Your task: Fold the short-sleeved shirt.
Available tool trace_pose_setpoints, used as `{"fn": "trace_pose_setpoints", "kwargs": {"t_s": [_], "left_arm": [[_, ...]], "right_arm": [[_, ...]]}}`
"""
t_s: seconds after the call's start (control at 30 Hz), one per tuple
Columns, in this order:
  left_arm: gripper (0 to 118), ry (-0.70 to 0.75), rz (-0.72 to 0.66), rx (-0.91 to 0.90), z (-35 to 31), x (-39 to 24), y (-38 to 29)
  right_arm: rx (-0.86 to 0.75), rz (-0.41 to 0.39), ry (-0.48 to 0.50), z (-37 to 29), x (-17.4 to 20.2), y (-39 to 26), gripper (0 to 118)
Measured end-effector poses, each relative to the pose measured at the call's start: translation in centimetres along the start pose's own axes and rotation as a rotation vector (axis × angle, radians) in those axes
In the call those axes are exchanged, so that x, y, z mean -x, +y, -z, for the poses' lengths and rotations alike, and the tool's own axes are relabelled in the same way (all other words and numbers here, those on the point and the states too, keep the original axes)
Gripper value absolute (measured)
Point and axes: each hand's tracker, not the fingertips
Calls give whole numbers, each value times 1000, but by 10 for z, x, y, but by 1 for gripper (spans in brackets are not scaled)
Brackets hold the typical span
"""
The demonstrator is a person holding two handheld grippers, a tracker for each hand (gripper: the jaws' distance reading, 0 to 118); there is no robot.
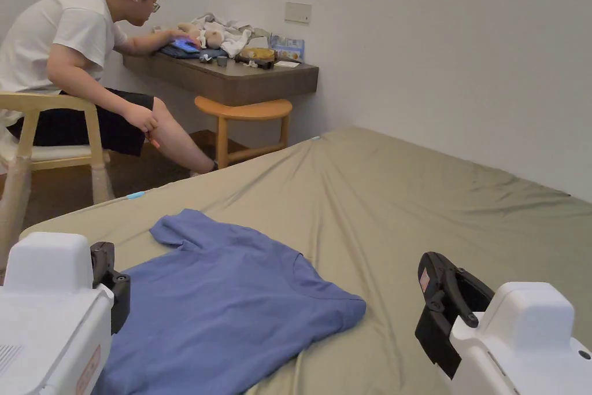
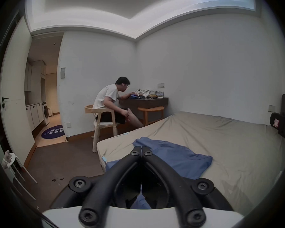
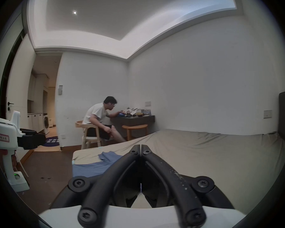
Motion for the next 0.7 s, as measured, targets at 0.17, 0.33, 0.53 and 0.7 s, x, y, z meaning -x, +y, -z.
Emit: {"fn": "trace_pose_setpoints", "kwargs": {"t_s": [0.17, 0.33, 0.53, 0.7], "left_arm": [[0, -13, 9, 50, 27, -5, -13], [0, -143, 7, 147, 87, -27, -35], [0, -278, 6, 333, 181, -59, -78], [1, -311, -19, 452, 250, -75, -109]], "right_arm": [[25, 1, 25, 16, 3, -7, 1], [68, -11, -13, 20, -13, -18, 1], [142, -21, -86, 24, -40, -35, 1], [187, -12, -122, 39, -51, -51, 1]]}}
